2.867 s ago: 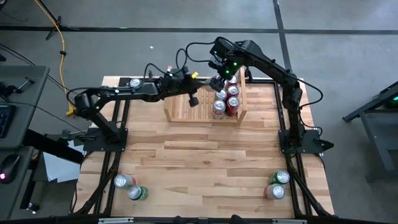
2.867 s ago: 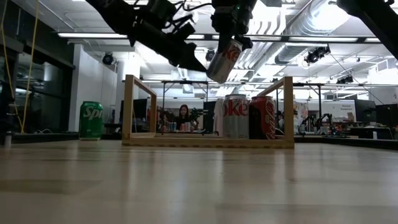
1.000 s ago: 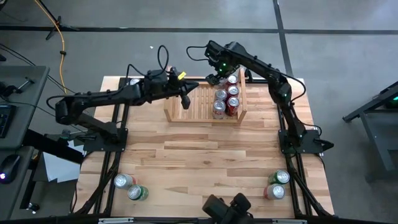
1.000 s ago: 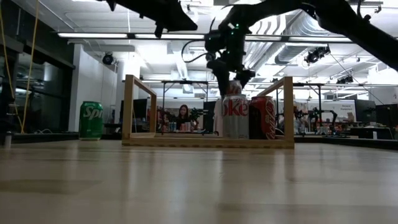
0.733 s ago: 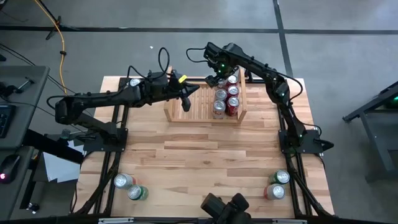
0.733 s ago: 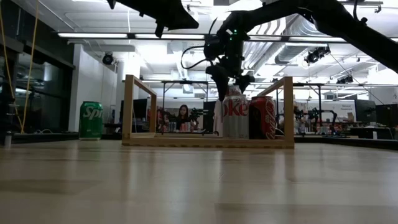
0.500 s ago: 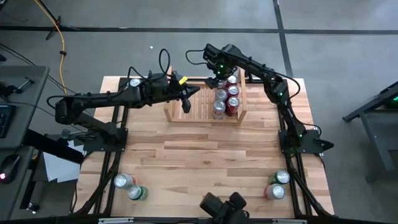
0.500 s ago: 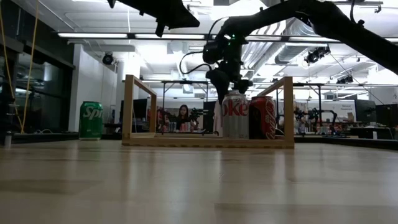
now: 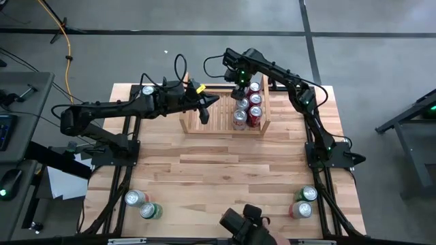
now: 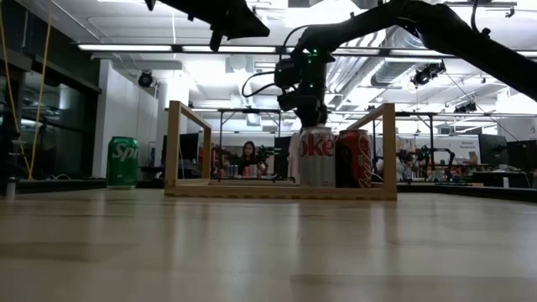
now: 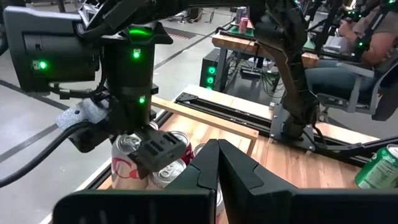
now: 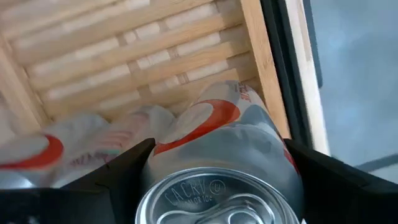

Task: Place canned beverage on shelf
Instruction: Put the red-silver soda can aligned with the other red-silver soda can on the shelf

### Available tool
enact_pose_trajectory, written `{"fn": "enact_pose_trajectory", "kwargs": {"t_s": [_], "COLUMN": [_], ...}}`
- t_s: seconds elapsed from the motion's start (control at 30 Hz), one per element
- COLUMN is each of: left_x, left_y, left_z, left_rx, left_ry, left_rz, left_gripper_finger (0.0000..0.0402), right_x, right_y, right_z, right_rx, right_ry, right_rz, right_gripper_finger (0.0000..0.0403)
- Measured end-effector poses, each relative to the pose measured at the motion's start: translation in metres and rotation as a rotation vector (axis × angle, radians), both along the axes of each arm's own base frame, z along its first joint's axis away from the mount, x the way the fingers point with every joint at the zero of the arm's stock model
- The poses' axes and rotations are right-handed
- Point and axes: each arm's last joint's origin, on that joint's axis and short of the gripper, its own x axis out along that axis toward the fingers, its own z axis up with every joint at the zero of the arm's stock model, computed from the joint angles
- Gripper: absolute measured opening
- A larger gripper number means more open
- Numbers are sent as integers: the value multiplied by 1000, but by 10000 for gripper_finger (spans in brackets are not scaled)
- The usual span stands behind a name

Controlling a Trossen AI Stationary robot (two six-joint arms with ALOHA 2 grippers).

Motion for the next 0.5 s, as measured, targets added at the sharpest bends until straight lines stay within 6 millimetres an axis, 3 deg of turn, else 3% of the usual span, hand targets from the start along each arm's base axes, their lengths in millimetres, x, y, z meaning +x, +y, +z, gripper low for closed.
{"fn": "enact_pose_trajectory", "kwargs": {"t_s": [0.3, 0.5], "left_x": [-1, -1], "left_y": [0, 0], "left_z": [-3, -5], "left_rx": [-24, -29], "left_ry": [21, 40], "left_rz": [3, 3], "left_gripper_finger": [0, 0], "right_x": [0, -1], "right_y": [-1, 0], "right_z": [0, 0], "right_rx": [-38, -33], "right_ry": [15, 29], "right_rz": [250, 292], "right_gripper_finger": [305, 305]}}
